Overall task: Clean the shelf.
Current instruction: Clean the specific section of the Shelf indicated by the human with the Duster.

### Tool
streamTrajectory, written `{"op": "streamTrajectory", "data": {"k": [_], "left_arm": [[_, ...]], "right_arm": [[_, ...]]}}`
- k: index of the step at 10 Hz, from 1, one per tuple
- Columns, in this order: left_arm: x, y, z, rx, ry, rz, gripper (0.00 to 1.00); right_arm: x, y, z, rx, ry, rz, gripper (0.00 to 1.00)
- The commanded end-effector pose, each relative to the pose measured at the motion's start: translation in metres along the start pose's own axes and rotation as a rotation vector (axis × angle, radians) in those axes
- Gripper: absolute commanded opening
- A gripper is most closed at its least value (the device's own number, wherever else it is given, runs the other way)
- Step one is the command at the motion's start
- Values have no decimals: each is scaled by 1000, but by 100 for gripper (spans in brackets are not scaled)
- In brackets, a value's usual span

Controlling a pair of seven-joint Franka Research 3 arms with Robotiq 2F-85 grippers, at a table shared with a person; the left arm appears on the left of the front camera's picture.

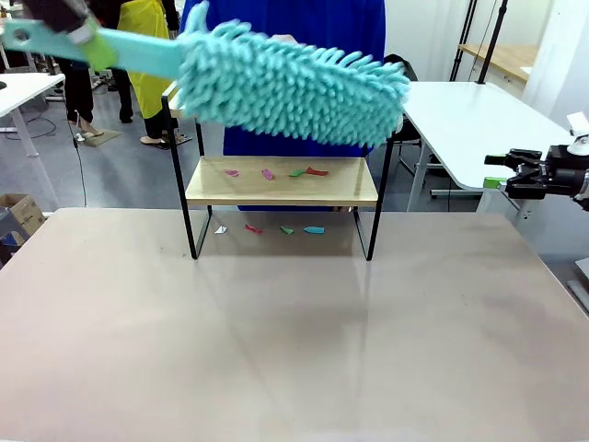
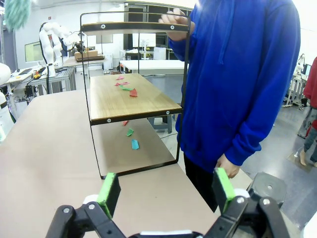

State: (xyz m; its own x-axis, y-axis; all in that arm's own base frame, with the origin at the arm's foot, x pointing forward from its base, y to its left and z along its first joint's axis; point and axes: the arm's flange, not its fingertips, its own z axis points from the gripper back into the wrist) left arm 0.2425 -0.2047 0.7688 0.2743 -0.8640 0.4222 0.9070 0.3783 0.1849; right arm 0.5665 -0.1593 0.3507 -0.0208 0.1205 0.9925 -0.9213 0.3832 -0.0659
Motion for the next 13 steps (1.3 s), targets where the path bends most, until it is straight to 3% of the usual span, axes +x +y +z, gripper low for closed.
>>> {"op": "streamTrajectory", "data": {"k": [1, 2, 3, 4, 8, 10, 13], "left_arm": [[25, -13, -6, 102, -84, 211, 13], [37, -17, -13, 113, -115, 272, 13], [45, -17, -19, 86, -79, 260, 13], [31, -18, -4, 60, -75, 194, 13], [39, -19, -12, 58, -74, 225, 13], [87, -62, -34, 160, -133, 353, 13], [157, -88, -82, 319, -193, 618, 13]], "right_arm": [[5, 0, -1, -1, 7, -15, 100], [5, 0, -1, -1, 7, -15, 100], [5, 0, -1, -1, 7, -15, 100], [5, 0, -1, -1, 7, -15, 100], [5, 0, -1, -1, 7, -15, 100], [5, 0, -1, -1, 7, -15, 100], [5, 0, -1, -1, 7, -15, 100]]}}
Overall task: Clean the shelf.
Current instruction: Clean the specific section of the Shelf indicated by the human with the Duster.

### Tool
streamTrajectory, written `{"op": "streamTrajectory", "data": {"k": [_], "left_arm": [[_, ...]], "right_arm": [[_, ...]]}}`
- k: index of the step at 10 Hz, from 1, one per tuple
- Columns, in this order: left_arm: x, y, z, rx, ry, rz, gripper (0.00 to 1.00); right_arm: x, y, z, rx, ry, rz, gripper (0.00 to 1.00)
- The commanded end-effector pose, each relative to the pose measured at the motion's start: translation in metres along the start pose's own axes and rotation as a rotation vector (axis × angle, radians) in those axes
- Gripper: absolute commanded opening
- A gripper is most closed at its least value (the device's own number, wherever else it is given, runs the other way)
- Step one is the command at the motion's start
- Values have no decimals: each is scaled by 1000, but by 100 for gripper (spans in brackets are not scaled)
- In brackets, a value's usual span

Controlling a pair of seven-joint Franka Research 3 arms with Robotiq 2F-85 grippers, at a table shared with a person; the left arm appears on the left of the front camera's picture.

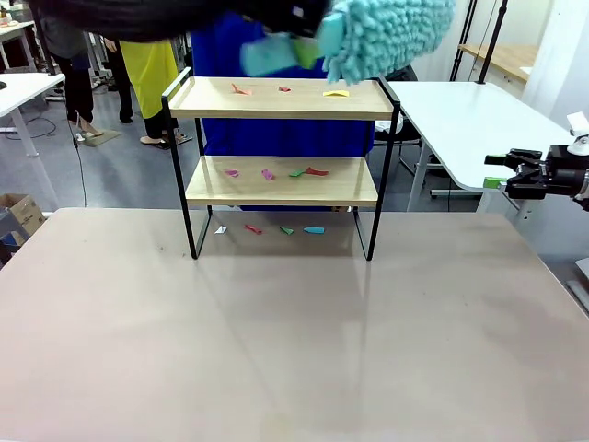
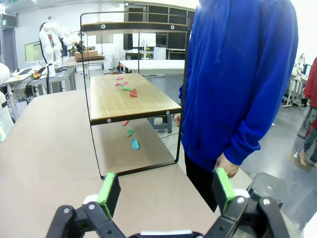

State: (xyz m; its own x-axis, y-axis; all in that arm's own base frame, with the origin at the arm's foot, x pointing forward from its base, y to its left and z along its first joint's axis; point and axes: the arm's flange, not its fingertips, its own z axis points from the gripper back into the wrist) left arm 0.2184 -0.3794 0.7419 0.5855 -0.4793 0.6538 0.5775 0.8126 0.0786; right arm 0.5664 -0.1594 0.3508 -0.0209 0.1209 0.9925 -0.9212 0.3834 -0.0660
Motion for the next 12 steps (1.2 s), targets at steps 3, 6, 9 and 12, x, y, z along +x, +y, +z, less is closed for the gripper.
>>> {"op": "streamTrajectory", "data": {"k": [3, 6, 9, 12], "left_arm": [[53, -45, -58, 241, -56, 309, 13], [76, -42, -84, 175, -97, 432, 13], [81, -29, -116, 85, -27, 527, 13], [82, -29, -147, 112, 27, 575, 13]], "right_arm": [[5, 0, -1, -1, 7, -15, 100], [5, 0, -1, -1, 7, -15, 100], [5, 0, -1, -1, 7, -15, 100], [5, 0, -1, -1, 7, -15, 100]]}}
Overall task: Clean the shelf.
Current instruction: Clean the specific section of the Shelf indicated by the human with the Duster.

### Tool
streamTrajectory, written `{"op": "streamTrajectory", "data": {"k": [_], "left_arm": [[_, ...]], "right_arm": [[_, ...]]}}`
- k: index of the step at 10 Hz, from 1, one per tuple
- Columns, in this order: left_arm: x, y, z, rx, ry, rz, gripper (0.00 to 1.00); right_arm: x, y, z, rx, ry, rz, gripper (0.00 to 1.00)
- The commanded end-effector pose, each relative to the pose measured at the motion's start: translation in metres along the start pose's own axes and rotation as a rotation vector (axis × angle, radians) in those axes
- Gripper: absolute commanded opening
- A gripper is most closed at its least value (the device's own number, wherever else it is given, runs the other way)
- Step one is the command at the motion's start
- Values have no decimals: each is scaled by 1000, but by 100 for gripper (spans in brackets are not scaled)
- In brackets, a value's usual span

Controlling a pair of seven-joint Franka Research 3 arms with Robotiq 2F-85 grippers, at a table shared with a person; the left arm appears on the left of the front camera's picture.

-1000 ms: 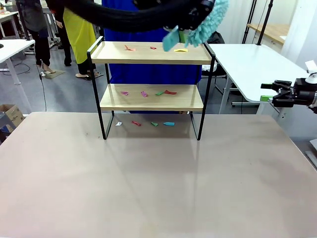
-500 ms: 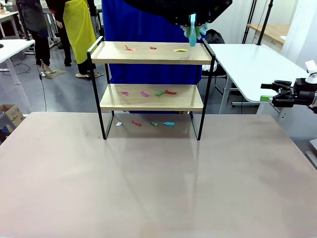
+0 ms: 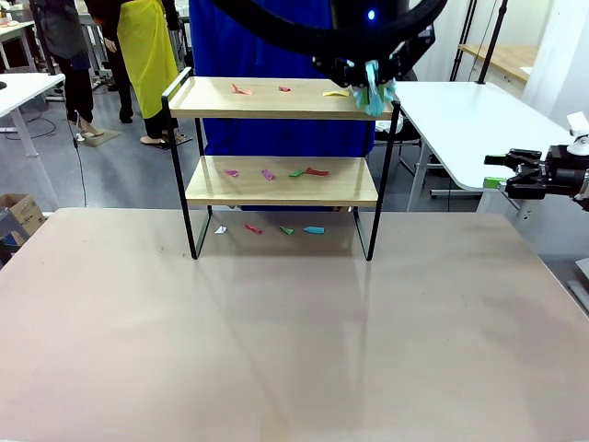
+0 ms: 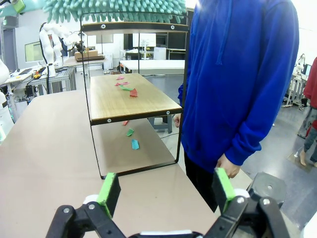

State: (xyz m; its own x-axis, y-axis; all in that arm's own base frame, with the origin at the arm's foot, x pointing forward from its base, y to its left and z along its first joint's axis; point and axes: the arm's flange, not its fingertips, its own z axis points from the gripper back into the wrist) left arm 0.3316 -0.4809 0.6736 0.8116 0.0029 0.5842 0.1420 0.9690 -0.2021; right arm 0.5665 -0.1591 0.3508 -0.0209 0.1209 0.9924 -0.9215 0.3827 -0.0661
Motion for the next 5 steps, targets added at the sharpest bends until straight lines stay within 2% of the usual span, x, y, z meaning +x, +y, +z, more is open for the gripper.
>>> {"op": "streamTrajectory", "data": {"k": [1, 3, 5], "left_arm": [[4, -12, -7, 23, 2, 49, 13], [3, -8, -20, 39, 21, 90, 13], [8, -1, -13, -9, 94, 118, 13]], "right_arm": [[5, 0, 0, -1, 7, -15, 100], [5, 0, 0, -1, 7, -15, 100], [5, 0, 0, -1, 7, -15, 100]]}}
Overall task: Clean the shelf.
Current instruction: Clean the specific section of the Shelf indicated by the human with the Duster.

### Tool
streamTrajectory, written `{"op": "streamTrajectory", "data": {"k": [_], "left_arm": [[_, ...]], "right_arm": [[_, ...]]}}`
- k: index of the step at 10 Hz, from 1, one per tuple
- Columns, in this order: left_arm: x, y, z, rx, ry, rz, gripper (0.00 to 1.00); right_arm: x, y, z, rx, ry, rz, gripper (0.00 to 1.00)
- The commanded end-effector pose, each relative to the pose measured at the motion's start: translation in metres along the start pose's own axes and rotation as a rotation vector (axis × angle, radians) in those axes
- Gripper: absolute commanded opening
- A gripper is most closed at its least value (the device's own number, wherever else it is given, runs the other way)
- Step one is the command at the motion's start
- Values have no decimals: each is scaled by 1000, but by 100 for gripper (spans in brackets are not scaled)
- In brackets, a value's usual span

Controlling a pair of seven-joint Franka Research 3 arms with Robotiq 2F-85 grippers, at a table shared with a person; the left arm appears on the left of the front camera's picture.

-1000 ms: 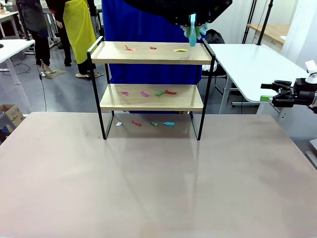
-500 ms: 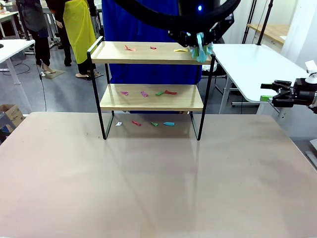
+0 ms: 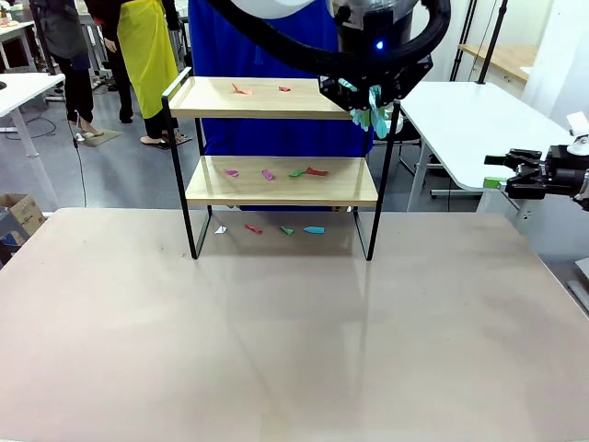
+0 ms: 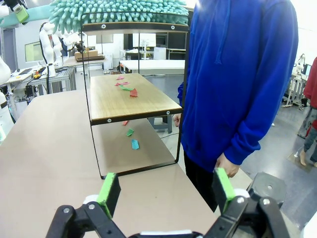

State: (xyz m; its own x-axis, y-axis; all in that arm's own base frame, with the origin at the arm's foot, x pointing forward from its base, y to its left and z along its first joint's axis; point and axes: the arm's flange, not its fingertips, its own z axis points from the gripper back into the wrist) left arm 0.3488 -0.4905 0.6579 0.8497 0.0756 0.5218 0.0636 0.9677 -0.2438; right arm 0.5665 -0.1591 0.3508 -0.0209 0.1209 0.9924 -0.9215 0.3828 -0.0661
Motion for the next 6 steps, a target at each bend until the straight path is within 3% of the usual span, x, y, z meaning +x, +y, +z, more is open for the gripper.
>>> {"op": "streamTrajectory", "data": {"k": [1, 2, 6], "left_arm": [[-4, 0, -1, 12, -15, -21, 13], [0, 0, 0, 0, 0, 0, 13], [17, 44, 15, 147, 65, -33, 13]], "right_arm": [[5, 0, 0, -1, 7, -15, 100], [5, 0, 0, -1, 7, -15, 100], [5, 0, 0, -1, 7, -15, 100]]}}
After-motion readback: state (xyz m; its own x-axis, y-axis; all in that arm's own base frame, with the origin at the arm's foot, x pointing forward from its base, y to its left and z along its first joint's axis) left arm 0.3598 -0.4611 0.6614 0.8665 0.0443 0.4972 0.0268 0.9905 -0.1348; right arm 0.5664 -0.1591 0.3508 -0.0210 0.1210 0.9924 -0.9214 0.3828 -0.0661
